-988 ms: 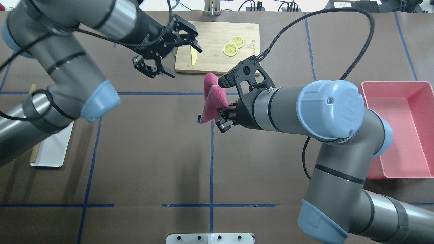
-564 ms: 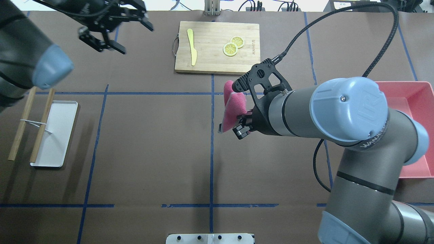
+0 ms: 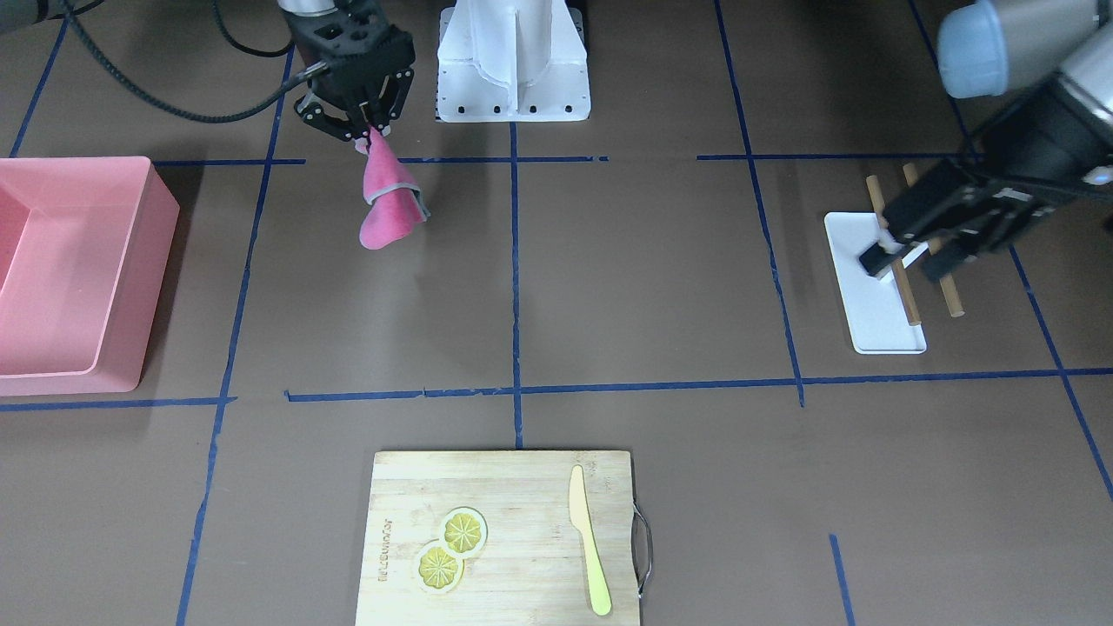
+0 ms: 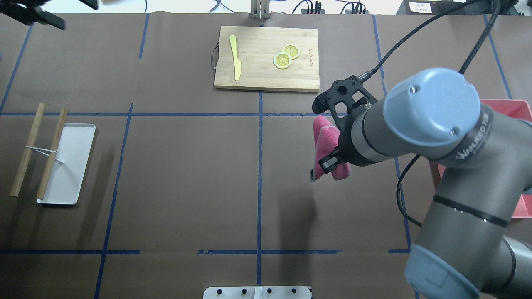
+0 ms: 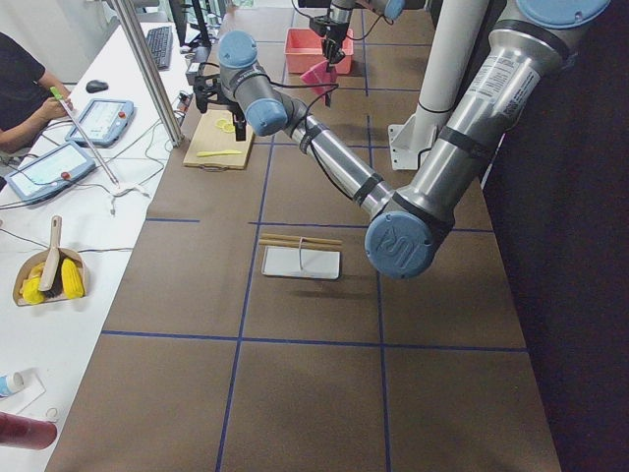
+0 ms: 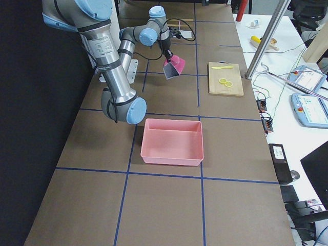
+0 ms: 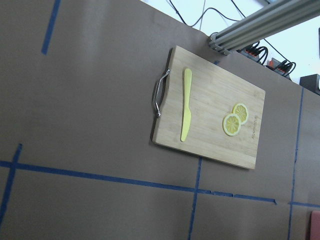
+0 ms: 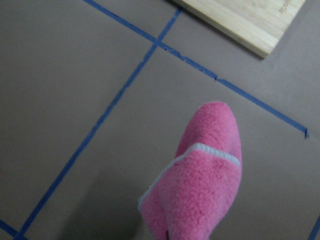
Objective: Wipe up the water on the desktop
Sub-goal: 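Move the cloth with the right gripper toward the pink bin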
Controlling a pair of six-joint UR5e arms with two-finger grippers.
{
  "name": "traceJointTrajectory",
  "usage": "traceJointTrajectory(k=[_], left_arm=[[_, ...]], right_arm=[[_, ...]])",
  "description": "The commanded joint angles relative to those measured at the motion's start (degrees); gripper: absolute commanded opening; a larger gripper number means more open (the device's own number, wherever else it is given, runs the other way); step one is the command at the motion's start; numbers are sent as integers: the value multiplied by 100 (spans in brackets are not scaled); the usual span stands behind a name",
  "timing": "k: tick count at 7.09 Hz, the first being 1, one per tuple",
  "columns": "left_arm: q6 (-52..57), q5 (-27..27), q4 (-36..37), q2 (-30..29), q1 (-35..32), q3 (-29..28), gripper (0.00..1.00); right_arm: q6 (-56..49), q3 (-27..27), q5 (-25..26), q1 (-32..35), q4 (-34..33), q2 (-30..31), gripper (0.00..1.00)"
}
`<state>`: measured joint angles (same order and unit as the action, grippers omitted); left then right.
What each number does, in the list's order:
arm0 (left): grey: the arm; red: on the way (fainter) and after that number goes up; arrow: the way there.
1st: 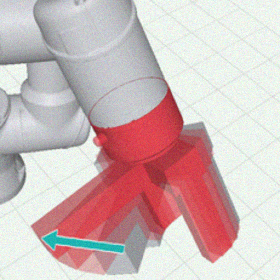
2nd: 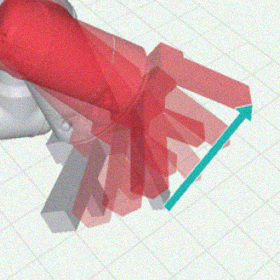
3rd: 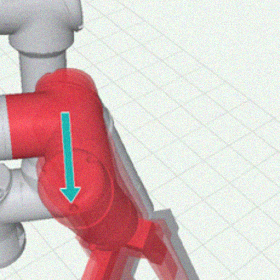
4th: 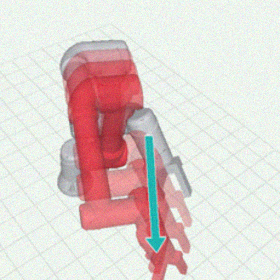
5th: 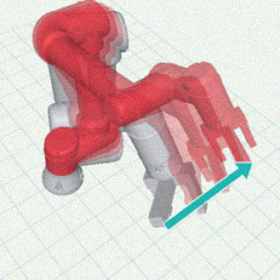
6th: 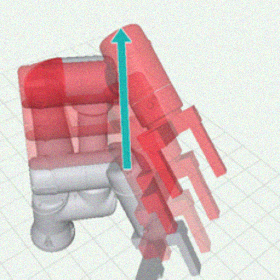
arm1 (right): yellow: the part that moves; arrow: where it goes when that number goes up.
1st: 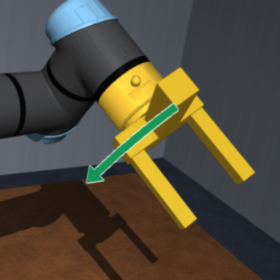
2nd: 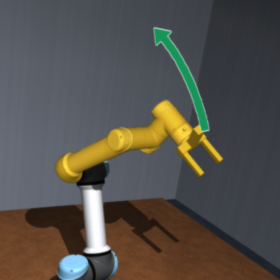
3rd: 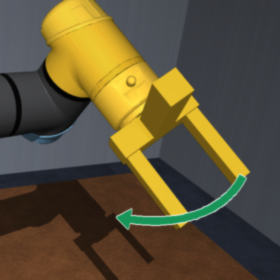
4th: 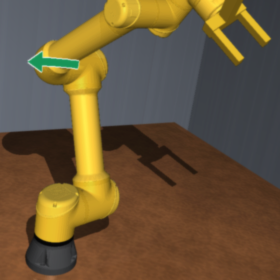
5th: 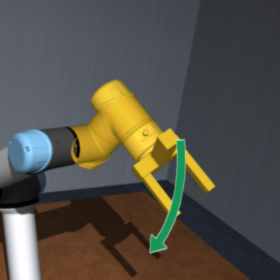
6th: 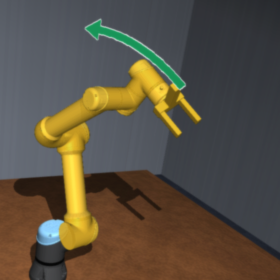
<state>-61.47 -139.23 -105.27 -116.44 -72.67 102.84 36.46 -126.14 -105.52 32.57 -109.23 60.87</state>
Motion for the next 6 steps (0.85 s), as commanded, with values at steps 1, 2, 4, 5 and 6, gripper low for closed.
traceJointTrajectory(k=[1,2,4,5,6], left_arm=[[1412,526,1134,348,-431,287,100],[2271,998,1427,1038,-511,741,100],[2473,1187,1448,1334,-511,878,100],[2473,1196,1448,1483,-503,939,100],[2473,1196,1439,1554,-503,974,100]], right_arm=[[-7,605,-1150,512,-73,21,0],[10,869,-1381,505,-81,21,0],[89,1152,-1849,313,-81,143,0],[246,1301,-1858,233,-73,240,0],[248,1459,-1849,224,-73,302,0]])
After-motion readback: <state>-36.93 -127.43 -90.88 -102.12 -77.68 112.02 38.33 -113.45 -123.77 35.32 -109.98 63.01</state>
